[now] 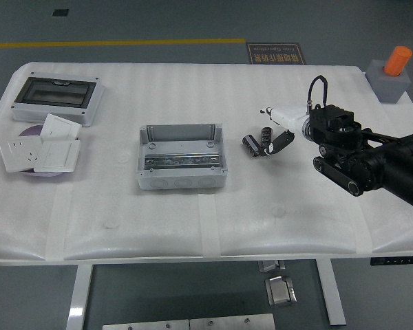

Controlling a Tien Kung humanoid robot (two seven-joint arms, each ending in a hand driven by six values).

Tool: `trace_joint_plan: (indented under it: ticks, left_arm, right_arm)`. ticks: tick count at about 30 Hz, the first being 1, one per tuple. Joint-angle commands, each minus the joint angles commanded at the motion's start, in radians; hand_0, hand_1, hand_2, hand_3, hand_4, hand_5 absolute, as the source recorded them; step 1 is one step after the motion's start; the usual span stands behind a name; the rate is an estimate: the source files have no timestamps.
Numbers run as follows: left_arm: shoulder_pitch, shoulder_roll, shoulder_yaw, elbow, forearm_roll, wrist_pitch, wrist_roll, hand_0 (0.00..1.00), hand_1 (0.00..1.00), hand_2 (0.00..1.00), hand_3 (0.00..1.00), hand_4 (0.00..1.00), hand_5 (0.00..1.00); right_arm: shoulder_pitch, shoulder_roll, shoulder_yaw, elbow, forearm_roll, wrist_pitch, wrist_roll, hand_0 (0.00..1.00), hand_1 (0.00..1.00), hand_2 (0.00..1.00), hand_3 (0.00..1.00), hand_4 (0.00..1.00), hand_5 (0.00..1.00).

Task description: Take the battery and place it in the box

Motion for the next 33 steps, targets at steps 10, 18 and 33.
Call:
trace_joint_plan:
  ticks: [10,18,33]
  left_arm:
    - [0.003,0.001,-0.003,0.000,0.002,0.000,0.000,0.461,0.579,0.383,0.490,0.456,0.296]
    - [0.003,0.000,0.006,0.000,-0.006,0.000,-0.002,0.460,0.580,0.382,0.489,0.456,0.296]
    - [0.002,-0.001,0.012,0.000,-0.010,0.004,-0.007,0.461,0.579,0.382,0.490,0.457,0.297]
  right_arm:
    - [-0.024,0.009,0.036,-0.009,-0.055,0.027,0.013,0.874,0.713,0.772,0.869,0.869,0.530]
    - [-0.034,0.008,0.042,-0.014,-0.055,0.021,0.015,0.862,0.701,0.746,0.833,0.855,0.534]
    - [-0.040,0.005,0.043,-0.019,-0.050,-0.021,0.029,0.849,0.695,0.727,0.820,0.844,0.524]
